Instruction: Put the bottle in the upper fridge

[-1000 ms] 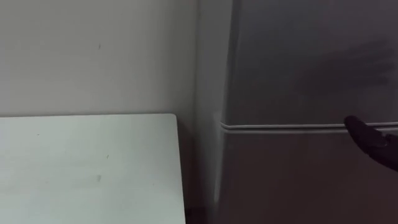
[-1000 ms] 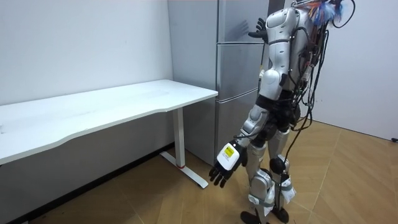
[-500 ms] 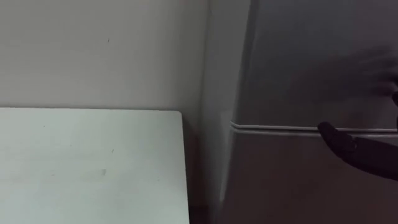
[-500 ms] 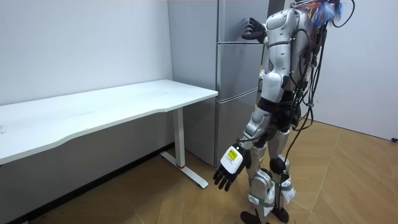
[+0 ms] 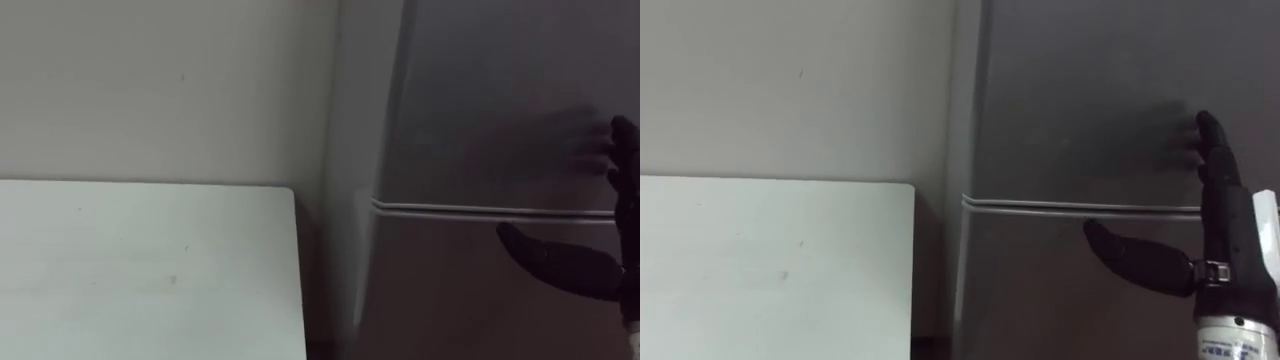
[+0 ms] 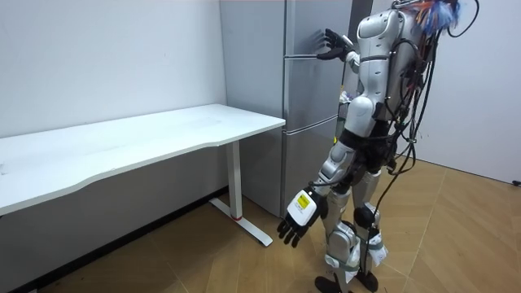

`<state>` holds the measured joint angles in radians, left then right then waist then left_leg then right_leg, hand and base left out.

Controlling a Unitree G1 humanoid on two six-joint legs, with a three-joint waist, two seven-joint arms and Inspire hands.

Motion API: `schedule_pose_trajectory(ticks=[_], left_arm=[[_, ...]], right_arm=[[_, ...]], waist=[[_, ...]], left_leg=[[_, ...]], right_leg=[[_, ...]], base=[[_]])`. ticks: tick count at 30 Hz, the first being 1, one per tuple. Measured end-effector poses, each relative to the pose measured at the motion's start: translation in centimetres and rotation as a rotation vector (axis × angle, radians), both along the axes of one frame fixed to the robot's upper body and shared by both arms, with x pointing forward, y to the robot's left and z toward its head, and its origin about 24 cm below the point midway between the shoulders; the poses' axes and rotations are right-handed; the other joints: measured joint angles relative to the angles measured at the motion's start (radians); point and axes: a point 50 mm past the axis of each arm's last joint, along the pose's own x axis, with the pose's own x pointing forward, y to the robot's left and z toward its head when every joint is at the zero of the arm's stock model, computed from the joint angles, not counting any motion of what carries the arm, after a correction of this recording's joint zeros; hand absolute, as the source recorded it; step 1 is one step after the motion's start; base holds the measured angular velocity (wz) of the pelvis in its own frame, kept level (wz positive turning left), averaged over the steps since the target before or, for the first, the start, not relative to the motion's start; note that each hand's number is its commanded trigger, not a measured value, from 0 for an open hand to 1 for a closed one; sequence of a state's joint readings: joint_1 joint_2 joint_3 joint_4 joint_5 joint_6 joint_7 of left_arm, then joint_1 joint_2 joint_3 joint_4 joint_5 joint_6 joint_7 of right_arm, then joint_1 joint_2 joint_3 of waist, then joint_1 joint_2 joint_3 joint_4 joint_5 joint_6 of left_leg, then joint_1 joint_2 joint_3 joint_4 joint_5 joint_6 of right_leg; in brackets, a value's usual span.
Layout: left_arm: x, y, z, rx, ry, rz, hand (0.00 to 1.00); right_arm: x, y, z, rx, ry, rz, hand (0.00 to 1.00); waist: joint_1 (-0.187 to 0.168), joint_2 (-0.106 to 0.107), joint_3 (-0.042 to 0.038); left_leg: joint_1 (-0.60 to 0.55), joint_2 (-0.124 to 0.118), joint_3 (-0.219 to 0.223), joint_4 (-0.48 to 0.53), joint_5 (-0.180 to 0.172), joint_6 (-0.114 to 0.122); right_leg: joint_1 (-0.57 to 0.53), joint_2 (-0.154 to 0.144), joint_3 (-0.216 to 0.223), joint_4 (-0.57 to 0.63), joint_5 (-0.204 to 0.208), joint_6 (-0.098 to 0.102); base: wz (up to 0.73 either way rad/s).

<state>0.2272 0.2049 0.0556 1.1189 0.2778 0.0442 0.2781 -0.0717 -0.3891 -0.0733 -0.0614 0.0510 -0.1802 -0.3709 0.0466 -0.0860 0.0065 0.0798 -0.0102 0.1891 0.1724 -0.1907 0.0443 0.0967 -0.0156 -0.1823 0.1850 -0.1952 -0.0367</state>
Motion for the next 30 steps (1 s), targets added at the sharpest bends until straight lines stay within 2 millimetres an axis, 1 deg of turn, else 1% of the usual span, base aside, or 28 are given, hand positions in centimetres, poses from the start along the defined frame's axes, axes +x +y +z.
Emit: schedule_pose_trajectory(ticks=[3, 5, 8, 9, 10, 12, 13, 15, 18, 20, 21, 22, 23, 24, 25, 26, 27, 30], left_arm=[[-0.2, 0.0, 0.0, -0.004, 0.006, 0.001, 0.00], [-0.2, 0.0, 0.0, -0.003, 0.007, 0.003, 0.00], [-0.4, 0.0, 0.0, -0.001, 0.008, 0.006, 0.00], [-0.6, 0.0, 0.0, -0.002, 0.009, 0.015, 0.00], [-0.6, 0.0, 0.0, -0.002, 0.000, 0.022, 0.00], [-0.8, 0.1, 0.1, 0.001, -0.002, 0.029, 0.00], [-1.1, 0.2, 0.1, 0.002, -0.002, 0.033, 0.00], [-1.4, 0.1, 0.1, 0.002, 0.003, 0.036, 0.00], [-2.3, 0.4, 0.3, 0.008, 0.014, 0.067, 0.00], [-2.5, 0.5, 0.3, 0.011, 0.011, 0.083, 0.00], [-2.6, 0.6, 0.3, 0.014, 0.008, 0.103, 0.00], [-2.7, 0.7, 0.4, 0.019, 0.006, 0.113, 0.00], [-2.7, 0.7, 0.4, 0.022, 0.003, 0.116, 0.00], [-2.5, 0.8, 0.5, 0.027, -0.008, 0.122, 0.00], [-2.2, 0.9, 0.5, 0.035, -0.021, 0.121, 0.00], [-2.1, 0.9, 0.5, 0.040, -0.027, 0.121, 0.00], [-2.0, 0.9, 0.6, 0.046, -0.037, 0.124, 0.00], [-1.3, 1.0, 0.7, 0.055, -0.062, 0.122, 0.00]], right_arm=[[0.0, -0.1, -0.1, 0.004, 0.005, -0.006, 0.00], [0.0, -0.3, -0.2, 0.041, 0.004, -0.007, 0.00], [0.0, -0.6, -0.4, 0.070, 0.010, -0.012, 0.00], [0.0, -1.0, -0.3, 0.078, 0.009, -0.017, 0.00], [-0.1, -1.3, -0.2, 0.108, 0.003, -0.027, 0.00], [-0.2, -2.2, -0.3, 0.154, 0.010, -0.056, 0.00], [-0.3, -2.7, -0.4, 0.184, 0.016, -0.078, 0.00], [-0.5, -3.4, -0.7, 0.230, 0.019, -0.104, 0.00], [-1.1, -4.6, -0.9, 0.306, 0.019, -0.143, 0.00], [-1.7, -5.7, -1.0, 0.363, 0.006, -0.177, 0.00], [-2.1, -6.5, -1.0, 0.384, -0.005, -0.214, 0.00], [-2.4, -7.3, -1.2, 0.408, -0.011, -0.254, 0.00], [-2.6, -7.7, -1.3, 0.421, -0.016, -0.277, 0.00], [-3.0, -8.4, -1.3, 0.447, -0.029, -0.319, 0.00], [-3.5, -9.0, -1.3, 0.467, -0.043, -0.358, 0.00], [-3.6, -9.2, -1.3, 0.475, -0.050, -0.375, 0.00], [-3.9, -9.4, -1.3, 0.482, -0.059, -0.404, 0.00], [-4.8, -10.1, -1.8, 0.488, -0.053, -0.468, 0.00]], waist=[[-0.001, 0.000, -0.0005], [-0.007, 0.000, -0.0012], [-0.012, 0.002, -0.0041], [-0.015, 0.006, -0.0077], [-0.016, 0.010, -0.0145], [-0.016, 0.014, -0.0159], [-0.018, 0.012, -0.0172], [-0.023, 0.016, -0.0152], [-0.047, 0.009, -0.0185], [-0.055, 0.009, -0.0165], [-0.062, 0.007, -0.0132], [-0.070, 0.007, -0.0130], [-0.072, 0.003, -0.0121], [-0.078, 0.010, -0.0150], [-0.082, 0.009, -0.0118], [-0.083, 0.008, -0.0105], [-0.091, 0.012, -0.0106], [-0.095, 0.019, -0.0097]], left_leg=[[-0.004, 0.000, -0.004, 0.008, 0.000, 0.000], [-0.004, 0.000, -0.007, 0.014, 0.000, 0.000], [-0.001, 0.000, -0.010, 0.014, 0.000, 0.000], [-0.001, 0.000, -0.011, 0.010, 0.000, 0.000], [-0.001, 0.000, -0.010, 0.009, 0.001, 0.002], [-0.001, -0.001, -0.009, 0.009, 0.001, 0.002], [-0.001, -0.001, -0.009, 0.008, 0.001, 0.002], [-0.001, -0.001, -0.010, 0.010, 0.001, 0.002], [-0.002, -0.001, -0.013, 0.012, 0.001, 0.002], [-0.001, -0.001, -0.012, 0.009, 0.001, 0.002], [-0.002, -0.001, -0.012, 0.008, 0.001, 0.002], [-0.006, -0.001, -0.011, 0.008, 0.001, 0.002], [-0.008, -0.001, -0.009, 0.008, 0.001, 0.002], [-0.015, 0.000, -0.008, 0.010, 0.001, 0.002], [-0.015, 0.000, -0.004, 0.010, 0.001, 0.002], [-0.015, 0.000, -0.002, 0.010, 0.001, 0.002], [-0.015, 0.001, -0.001, 0.010, 0.000, 0.003], [-0.016, 0.001, 0.003, 0.008, 0.000, 0.003]], right_leg=[[0.001, -0.001, -0.009, -0.001, 0.000, 0.000], [0.002, -0.001, -0.009, -0.001, 0.001, 0.000], [0.009, 0.000, -0.010, -0.005, 0.003, 0.000], [0.010, 0.000, -0.011, -0.008, 0.004, 0.001], [0.012, 0.000, -0.013, -0.015, 0.008, 0.001], [0.015, -0.001, -0.013, -0.015, 0.008, 0.002], [0.015, -0.001, -0.013, -0.016, 0.008, 0.002], [0.015, -0.001, -0.015, -0.018, 0.007, 0.002], [0.017, -0.001, -0.024, -0.018, 0.007, 0.002], [0.017, 0.000, -0.023, -0.019, 0.007, 0.002], [0.016, 0.000, -0.022, -0.019, 0.007, 0.002], [0.011, 0.000, -0.021, -0.019, 0.007, 0.002], [0.007, 0.000, -0.019, -0.018, 0.007, 0.002], [0.001, 0.000, -0.018, -0.018, 0.007, 0.002], [-0.002, 0.000, -0.016, -0.016, 0.007, 0.002], [-0.003, 0.000, -0.014, -0.016, 0.007, 0.002], [-0.004, 0.000, -0.013, -0.016, 0.007, 0.002], [-0.007, 0.001, -0.009, -0.016, 0.007, 0.002]], base=[[0.04], [0.06], [0.04], [0.04], [0.00], [0.00], [0.00], [0.02], [0.09], [0.02], [0.00], [-0.04], [-0.04], [-0.05], [-0.05], [-0.07], [-0.07], [-0.05]])
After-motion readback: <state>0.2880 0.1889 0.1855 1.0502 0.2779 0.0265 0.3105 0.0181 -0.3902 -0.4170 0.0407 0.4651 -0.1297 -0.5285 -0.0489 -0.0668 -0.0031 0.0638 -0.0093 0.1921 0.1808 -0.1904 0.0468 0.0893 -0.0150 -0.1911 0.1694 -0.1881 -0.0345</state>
